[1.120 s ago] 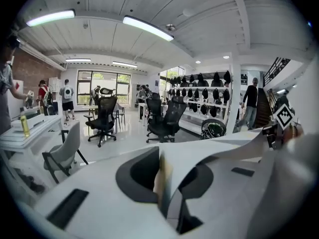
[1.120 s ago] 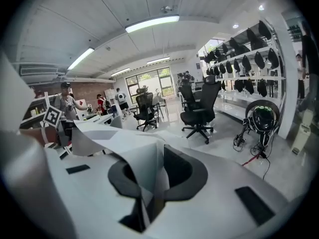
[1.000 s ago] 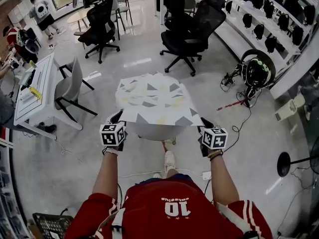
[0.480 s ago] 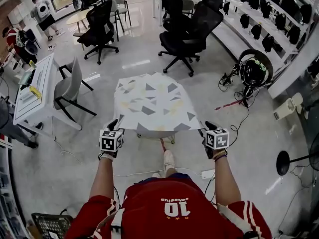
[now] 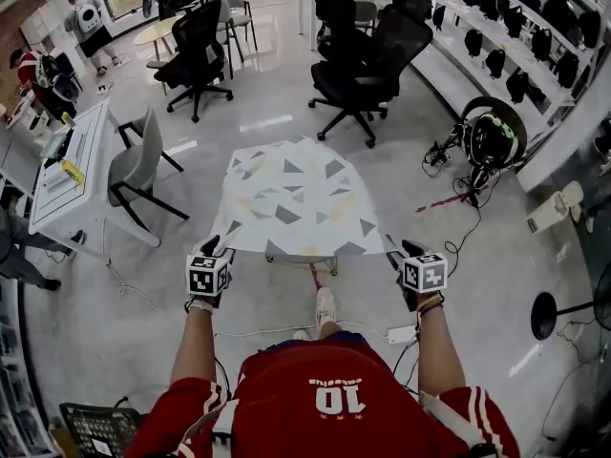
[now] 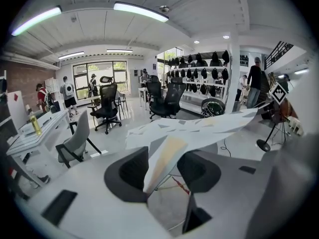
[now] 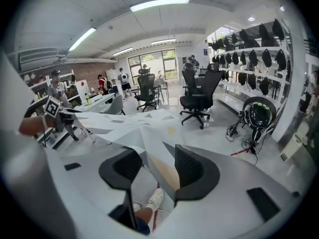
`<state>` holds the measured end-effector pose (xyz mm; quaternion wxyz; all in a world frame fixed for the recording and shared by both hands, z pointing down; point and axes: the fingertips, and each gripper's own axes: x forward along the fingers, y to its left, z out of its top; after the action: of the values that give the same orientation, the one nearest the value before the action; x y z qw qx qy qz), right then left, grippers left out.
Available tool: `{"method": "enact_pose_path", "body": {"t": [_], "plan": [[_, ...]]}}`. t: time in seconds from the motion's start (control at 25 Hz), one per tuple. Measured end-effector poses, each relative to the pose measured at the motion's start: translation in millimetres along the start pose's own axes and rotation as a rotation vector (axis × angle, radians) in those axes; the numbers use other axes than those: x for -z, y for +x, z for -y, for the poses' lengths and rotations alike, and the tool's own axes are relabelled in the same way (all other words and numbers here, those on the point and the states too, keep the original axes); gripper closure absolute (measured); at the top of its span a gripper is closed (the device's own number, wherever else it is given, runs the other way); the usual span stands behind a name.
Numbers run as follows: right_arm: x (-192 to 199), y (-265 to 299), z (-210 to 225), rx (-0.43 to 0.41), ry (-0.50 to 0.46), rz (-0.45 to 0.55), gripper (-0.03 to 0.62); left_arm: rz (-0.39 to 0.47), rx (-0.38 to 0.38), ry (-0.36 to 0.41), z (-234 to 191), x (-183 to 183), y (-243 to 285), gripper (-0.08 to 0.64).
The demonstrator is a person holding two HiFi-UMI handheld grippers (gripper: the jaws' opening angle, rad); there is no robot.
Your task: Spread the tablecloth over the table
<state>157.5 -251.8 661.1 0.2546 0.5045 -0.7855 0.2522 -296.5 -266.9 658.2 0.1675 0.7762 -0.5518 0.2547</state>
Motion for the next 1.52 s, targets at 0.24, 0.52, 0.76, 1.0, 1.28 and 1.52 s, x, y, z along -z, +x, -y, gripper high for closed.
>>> {"method": "enact_pose_path", "body": {"t": [0.24, 0.52, 0.76, 1.0, 1.28, 1.52], "plan": [[13.6, -1.8, 9.2, 0.008, 0.049, -0.017, 0.385, -0.018, 0.017, -0.016, -3.8, 7.1, 1.4, 0.373], [24.4, 12.7, 16.3, 0.023, 0.091, -0.021, 0.385, -0.03, 0.027, -0.054, -3.8, 19.4, 15.1, 0.373], [32.3, 11.9, 21.5, 0.017, 0.048, -0.057, 0.38, -0.069, 0.024, -0.001, -9.0, 27.1, 17.2, 0.35], [55.0, 2.3, 33.9, 0.021, 0.014, -0.133, 0.38, -0.136, 0.038, 0.056, -0.2, 55.5, 1.4, 0.35], [69.7, -13.0, 36.4, 0.002, 0.02, -0.178, 0.38, -0.126, 0.013, -0.021, -9.7, 73.9, -27.5, 0.364], [43.5, -11.2, 38.9, 0.023, 0.047, -0.098, 0.382, -0.062, 0.006, -0.061, -10.3, 48.0, -19.9, 0.368]]}}
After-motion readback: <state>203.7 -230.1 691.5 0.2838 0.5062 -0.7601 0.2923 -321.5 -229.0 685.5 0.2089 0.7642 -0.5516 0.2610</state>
